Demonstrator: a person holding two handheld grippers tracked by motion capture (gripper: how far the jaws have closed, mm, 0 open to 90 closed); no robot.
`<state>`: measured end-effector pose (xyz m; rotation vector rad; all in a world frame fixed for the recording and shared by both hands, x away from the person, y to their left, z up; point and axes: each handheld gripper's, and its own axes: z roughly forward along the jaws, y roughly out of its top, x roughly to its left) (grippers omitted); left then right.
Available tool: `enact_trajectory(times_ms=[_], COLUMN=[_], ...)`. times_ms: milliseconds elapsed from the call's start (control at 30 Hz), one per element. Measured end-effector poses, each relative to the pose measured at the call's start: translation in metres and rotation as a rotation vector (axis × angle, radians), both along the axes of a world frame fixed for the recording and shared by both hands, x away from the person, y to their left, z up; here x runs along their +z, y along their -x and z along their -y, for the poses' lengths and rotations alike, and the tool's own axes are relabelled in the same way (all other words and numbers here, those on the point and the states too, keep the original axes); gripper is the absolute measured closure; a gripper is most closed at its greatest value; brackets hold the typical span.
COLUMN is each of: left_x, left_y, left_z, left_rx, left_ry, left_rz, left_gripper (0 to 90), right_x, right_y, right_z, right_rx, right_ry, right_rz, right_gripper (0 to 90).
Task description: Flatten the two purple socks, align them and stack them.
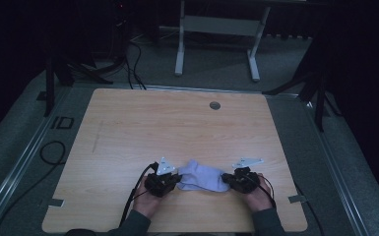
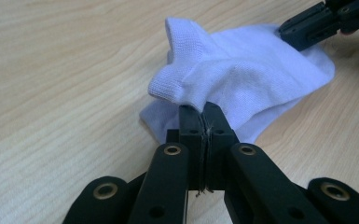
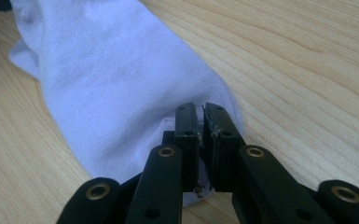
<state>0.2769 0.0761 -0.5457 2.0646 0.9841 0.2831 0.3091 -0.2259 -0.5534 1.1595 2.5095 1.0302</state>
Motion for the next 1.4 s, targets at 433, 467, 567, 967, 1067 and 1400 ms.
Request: enact_trajectory(times_ms=[433,467,567,967,1067,1400], left_x=[0.000,0.000,0.000,-0.009,-0.011,-0.013], left_y=[0.003,0.004,0.004,0.005,0.005,0.002], left_z=[-0.007,-0.008,-0.009,-0.006,-0.005,-0.007], left_rx=[-0.019,-0.021,-0.023,-0.024,-0.021,0.013], left_ry=[0.013,0.016,0.011,-0.063,-0.081,-0.077], left_rz=[-0.058,-0.062,-0.069,-0.096,-0.097,-0.080], left_gripper=[88.7,88.7,88.6,88.5,88.4,82.4], right_x=[-0.001,-0.001,-0.001,-0.002,-0.003,-0.003], right_y=[0.001,0.001,0.001,0.000,0.000,-0.003], right_z=[0.001,0.001,0.002,0.003,0.003,0.002], right_rx=[-0.013,-0.013,-0.018,-0.029,-0.033,-0.059], right_ry=[-0.021,-0.021,-0.025,-0.046,-0.048,-0.034], right_rz=[-0.003,-0.004,-0.007,-0.018,-0.015,0.008], right_gripper=[84.1,84.1,84.1,83.9,83.8,83.2])
